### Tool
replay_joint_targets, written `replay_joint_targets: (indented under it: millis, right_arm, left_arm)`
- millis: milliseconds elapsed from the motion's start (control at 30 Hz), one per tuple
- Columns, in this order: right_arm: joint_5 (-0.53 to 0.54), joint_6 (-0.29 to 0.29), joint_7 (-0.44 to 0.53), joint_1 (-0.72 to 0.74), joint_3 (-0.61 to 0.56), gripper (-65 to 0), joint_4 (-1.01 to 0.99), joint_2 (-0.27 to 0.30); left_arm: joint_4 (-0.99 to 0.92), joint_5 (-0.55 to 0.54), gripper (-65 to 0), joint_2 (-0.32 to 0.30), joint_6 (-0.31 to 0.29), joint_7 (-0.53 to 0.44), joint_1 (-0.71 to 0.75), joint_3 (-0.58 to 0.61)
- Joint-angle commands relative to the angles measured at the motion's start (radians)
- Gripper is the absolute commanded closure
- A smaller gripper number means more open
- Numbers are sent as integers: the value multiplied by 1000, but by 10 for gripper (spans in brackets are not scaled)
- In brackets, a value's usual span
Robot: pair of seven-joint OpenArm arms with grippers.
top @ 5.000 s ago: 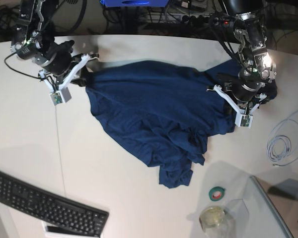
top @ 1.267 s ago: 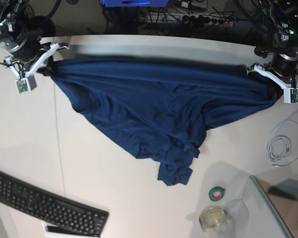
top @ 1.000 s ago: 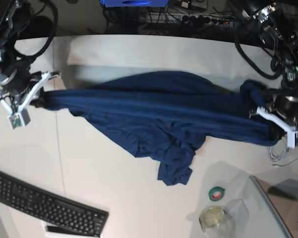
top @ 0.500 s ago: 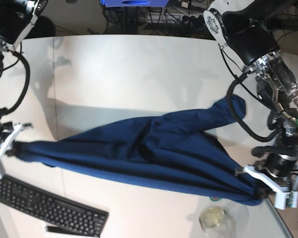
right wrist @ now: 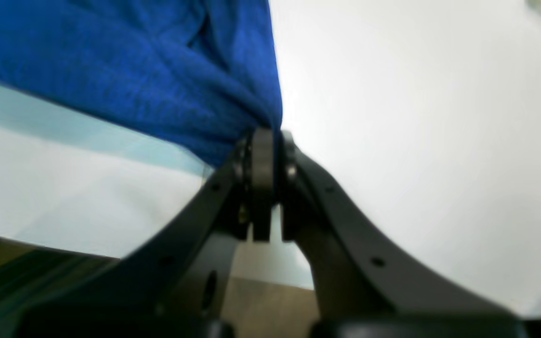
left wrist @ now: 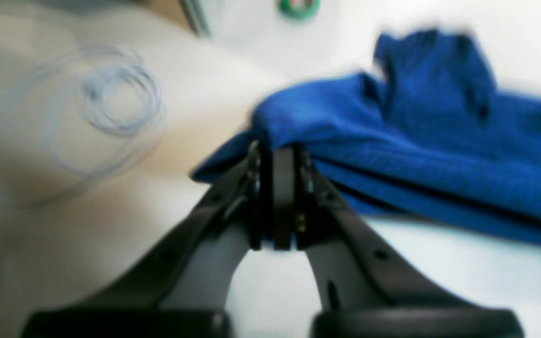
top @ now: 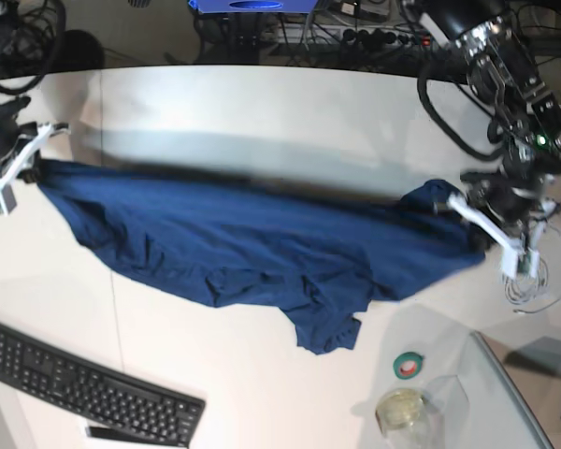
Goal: Layout the t-shirt on the table in an organized manner, then fold the t-shirt properly
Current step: 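Lift the t-shirt with both grippers and swing it over the table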
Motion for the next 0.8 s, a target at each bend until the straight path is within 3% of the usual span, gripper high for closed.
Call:
replay_joint_targets:
  millis: [0,233,433,533,600,767]
  right_arm:
    - [12,2,36,-33,1,-5,18,-20]
    - [12,2,137,-206,10,-5,45,-112]
    - [13,2,206,-218,117,-5,95,-175]
    - [13,59,246,-176,166,-5,103,-191]
    - [13,106,249,-120,208,-5,104,-200]
    - [13,106,251,25,318,-5,112,-207]
  left_arm:
    - [18,-9,0,-5,-18,-25,33,-7]
    - [18,-40,0,30,-51,-277,323,-115]
    - [26,-424,0,-53,-51,-292,427,-267]
    - [35,-579,0,-99,-46,-291,419,-336]
    - [52,-640,0,-122,-45,-291,410,-349]
    - [58,-744,0,-166,-18,-289,338,-346]
